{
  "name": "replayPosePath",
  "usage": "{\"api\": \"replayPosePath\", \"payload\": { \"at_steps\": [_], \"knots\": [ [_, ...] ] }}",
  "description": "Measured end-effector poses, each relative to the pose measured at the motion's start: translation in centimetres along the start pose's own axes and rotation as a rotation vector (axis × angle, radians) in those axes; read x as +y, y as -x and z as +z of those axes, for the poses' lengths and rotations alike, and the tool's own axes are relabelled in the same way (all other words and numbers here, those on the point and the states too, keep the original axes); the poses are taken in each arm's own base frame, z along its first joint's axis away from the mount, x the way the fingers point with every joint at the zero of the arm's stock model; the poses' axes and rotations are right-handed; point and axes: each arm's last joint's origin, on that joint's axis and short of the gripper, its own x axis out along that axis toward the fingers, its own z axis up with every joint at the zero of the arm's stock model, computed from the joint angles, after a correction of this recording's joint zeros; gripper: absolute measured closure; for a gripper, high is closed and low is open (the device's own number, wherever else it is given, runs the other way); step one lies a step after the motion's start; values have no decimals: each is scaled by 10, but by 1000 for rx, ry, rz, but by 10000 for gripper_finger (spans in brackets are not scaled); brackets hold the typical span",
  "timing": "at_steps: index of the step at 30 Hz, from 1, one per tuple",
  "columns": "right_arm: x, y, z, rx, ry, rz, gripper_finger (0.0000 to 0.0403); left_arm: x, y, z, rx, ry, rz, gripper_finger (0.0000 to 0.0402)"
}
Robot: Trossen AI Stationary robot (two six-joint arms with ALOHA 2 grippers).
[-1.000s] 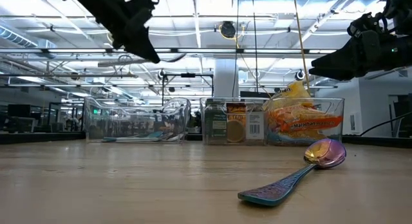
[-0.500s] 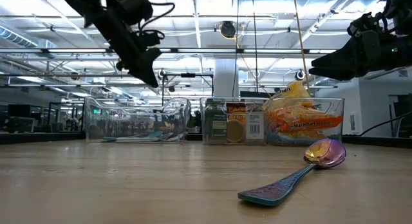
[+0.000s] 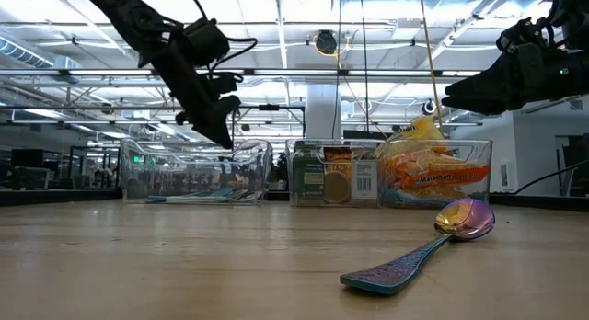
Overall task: Pick & Place Food Item
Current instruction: Put the blue and white spoon into the left transparent bin
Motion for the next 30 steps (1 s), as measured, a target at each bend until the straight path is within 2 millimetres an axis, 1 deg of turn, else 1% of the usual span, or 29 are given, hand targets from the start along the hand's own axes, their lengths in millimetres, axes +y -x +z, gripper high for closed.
{"api": "replayPosePath", "payload": {
  "at_steps": [3,8,13,16,21,30],
  "knots": [
    [0,0,0,0,0,0,55,2,-5,-1,6,8,-7,386],
    [0,0,0,0,0,0,55,3,-7,-3,-3,20,-10,386],
    [0,0,0,0,0,1,55,3,-13,-18,-33,52,-16,386],
    [0,0,0,0,0,0,55,2,-16,-30,-27,73,-17,386],
    [0,0,0,0,0,0,55,2,-18,-45,4,89,-16,386],
    [0,0,0,0,0,0,55,1,-20,-59,26,97,-15,386]
  ]
}}
